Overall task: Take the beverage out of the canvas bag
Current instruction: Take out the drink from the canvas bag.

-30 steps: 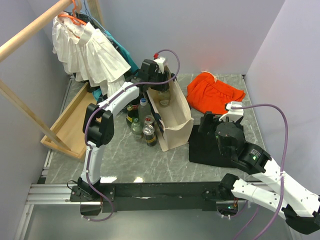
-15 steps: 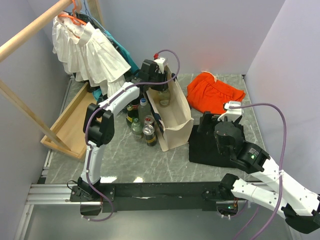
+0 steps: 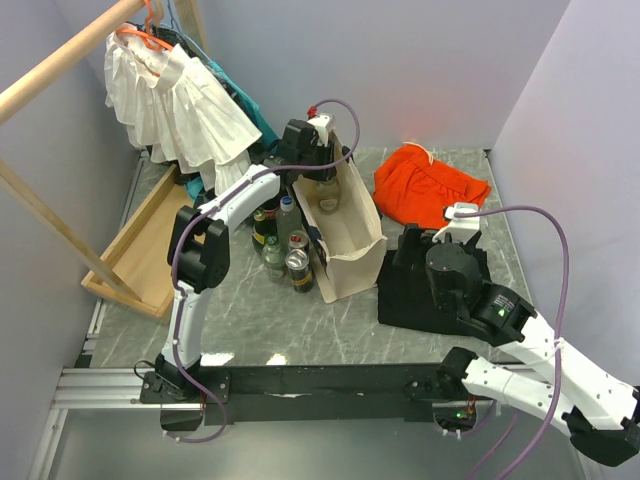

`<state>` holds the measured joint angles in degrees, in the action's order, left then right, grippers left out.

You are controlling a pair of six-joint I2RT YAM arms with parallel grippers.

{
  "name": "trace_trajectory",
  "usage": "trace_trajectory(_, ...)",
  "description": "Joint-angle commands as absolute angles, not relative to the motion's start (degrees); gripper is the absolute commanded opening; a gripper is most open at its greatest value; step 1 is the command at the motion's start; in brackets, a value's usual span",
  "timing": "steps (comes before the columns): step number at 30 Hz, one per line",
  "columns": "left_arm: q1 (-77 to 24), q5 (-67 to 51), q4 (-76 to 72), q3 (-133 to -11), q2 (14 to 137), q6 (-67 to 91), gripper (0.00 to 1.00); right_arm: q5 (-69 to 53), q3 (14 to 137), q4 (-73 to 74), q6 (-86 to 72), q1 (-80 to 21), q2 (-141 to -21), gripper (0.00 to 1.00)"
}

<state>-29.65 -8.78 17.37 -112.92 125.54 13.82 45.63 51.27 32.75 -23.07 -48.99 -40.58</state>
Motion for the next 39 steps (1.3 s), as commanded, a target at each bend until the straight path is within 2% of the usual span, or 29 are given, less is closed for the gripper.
trace_trajectory(1, -29.4, -8.4, 16.3, -113.2, 126.0, 14.1, 0.27, 46.8, 51.2, 30.5, -22.9, -49.1, -40.3, 1.00)
trace_trajectory(3, -29.4, -8.3, 16.6, -113.3, 125.9, 14.1, 0.22, 46.8, 51.2, 30.3, -22.9, -49.2, -40.4, 1.00)
trace_trajectory(6, -29.4, -8.5, 18.0, -114.8, 126.4, 14.1, 0.01, 46.7, 51.3, 30.3, -22.9, -49.2, -40.5, 1.00)
trace_trajectory(11, -30.1, -10.7, 26.3, -122.8, 129.5, 11.6, 0.01, 46.5, 51.4, 30.2, -22.9, -49.2, -40.9, 1.00)
trace_trajectory(17, -30.4, -11.9, 23.5, -117.9, 124.5, 10.7, 0.01, 46.1, 51.8, 30.1, -22.7, -49.2, -41.4, 1.00)
trace_trajectory(39, -33.0, -12.7, 27.8, -122.9, 121.0, 8.2, 0.01, 45.4, 51.9, 30.9, -24.1, -49.2, -41.1, 1.00)
